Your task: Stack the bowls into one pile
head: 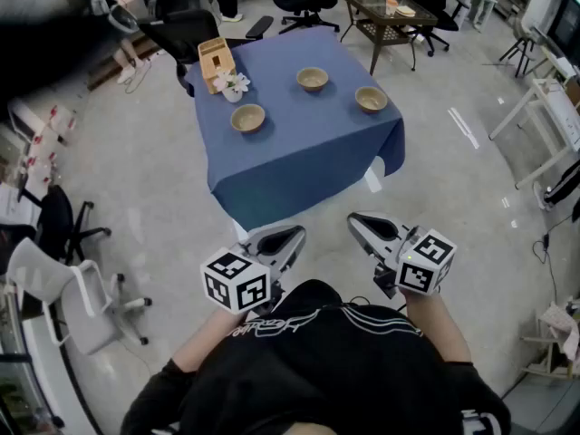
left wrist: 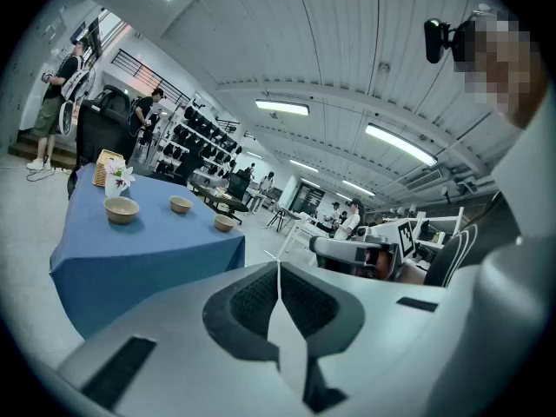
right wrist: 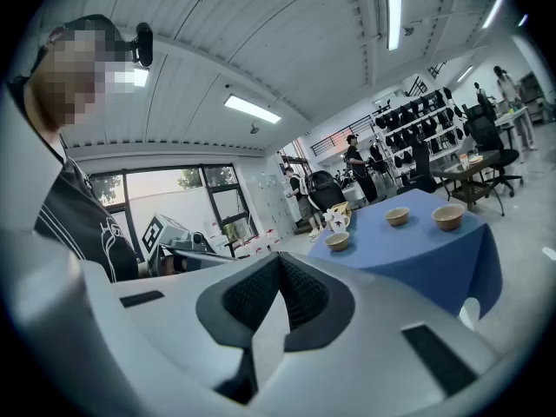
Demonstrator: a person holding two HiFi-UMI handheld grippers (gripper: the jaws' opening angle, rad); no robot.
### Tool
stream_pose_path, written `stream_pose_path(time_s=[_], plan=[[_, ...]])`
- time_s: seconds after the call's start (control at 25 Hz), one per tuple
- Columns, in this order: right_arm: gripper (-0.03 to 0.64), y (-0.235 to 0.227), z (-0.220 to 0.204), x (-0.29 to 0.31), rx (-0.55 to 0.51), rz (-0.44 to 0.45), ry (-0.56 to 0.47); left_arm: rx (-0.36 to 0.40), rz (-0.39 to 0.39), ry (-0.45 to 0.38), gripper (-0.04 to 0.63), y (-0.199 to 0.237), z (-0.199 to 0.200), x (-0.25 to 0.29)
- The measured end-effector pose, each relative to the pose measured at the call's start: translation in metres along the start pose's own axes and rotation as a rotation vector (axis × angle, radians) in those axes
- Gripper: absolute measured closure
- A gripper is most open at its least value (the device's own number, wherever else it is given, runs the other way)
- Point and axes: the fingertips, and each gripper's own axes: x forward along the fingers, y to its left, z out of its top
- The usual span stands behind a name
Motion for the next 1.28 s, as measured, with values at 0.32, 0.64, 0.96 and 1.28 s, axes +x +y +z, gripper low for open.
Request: stream_pose_path(time_s=[0.32,0.64,0.96,1.28], plan=[[0.591,0.004,0.009,-0.012,-0.043,-0.016,-0.02,0.029,0.017,-0.005,0.565,-0.009,0.005,-0.001],[0.588,-0.005,0.026,-0.03,-0.019,-0.127,-0.099,0.037,0.021,-0.011,0.565,-0.023,0.014,-0.008],[0.586,-0.003,0.03,-0.031,-0.098,-0.123,-0.049,0.036,0.011,-0.044,0.566,-0.023,0.029,-0.004],[0.448,-0.016,0.044,-0.036,-0.13,-0.161,-0.056,0.047,0.019,-0.053,0.566,-0.019,0.038,0.002]])
